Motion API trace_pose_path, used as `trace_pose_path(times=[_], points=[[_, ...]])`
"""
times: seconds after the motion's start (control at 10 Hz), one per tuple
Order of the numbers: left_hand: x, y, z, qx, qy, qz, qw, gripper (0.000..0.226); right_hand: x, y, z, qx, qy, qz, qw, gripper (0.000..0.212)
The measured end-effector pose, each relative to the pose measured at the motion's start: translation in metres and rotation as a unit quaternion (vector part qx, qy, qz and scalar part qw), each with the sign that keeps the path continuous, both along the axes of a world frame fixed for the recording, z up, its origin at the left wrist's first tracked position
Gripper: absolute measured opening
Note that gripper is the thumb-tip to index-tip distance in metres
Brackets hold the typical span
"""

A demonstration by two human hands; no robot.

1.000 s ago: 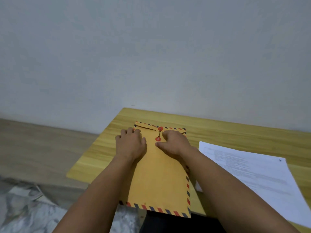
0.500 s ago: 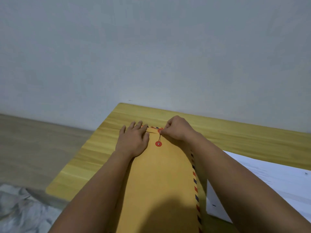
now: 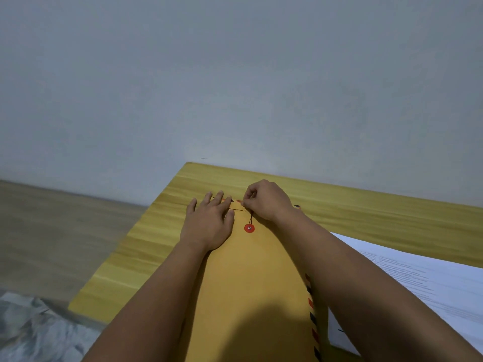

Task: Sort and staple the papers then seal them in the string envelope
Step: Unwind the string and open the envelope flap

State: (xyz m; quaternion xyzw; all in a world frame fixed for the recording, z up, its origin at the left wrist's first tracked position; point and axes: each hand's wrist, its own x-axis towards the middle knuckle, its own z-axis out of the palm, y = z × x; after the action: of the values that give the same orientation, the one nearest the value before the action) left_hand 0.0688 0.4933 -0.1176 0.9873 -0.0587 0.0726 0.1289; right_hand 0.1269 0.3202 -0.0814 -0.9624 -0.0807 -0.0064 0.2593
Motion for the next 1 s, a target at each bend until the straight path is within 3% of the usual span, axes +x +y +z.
trace_pose_path(times=[0.2,0.4,0.5,0.6,0.7,0.8,0.9,1.0], points=[[0.0,0.001,-0.001,-0.002,0.001,0.001,1.0,0.055,0.001,0.011,-0.004,-0.11,-0.032,0.008,0.993,0.017],[0.001,0.002,-0.002,0.004,0.006,0.006,1.0,0.055,-0.005,-0.016,-0.001,-0.072,-0.027,-0.027,0.997,0.016],[0.001,0.002,-0.002,0.004,0.011,0.007,1.0,0.056,-0.012,-0.027,0.006,0.064,-0.015,-0.027,0.997,0.014],[0.0,0.001,-0.001,0.004,0.013,0.008,1.0,0.055,-0.024,-0.025,0.024,0.298,0.079,0.007,0.951,0.013],[0.0,0.0,0.0,0.006,0.015,0.008,1.0,0.055,-0.035,-0.017,0.034,0.342,0.156,0.045,0.926,0.014],[-0.001,0.0,0.0,0.003,0.011,0.006,1.0,0.055,-0.032,-0.011,0.03,0.119,0.097,0.1,0.983,0.013],[-0.001,0.0,0.0,0.001,0.007,0.005,1.0,0.055,-0.033,-0.006,0.034,-0.083,0.102,0.127,0.983,0.016],[0.0,0.0,-0.001,0.004,0.013,0.006,1.0,0.055,-0.033,-0.001,0.041,-0.185,0.084,0.139,0.969,0.013]])
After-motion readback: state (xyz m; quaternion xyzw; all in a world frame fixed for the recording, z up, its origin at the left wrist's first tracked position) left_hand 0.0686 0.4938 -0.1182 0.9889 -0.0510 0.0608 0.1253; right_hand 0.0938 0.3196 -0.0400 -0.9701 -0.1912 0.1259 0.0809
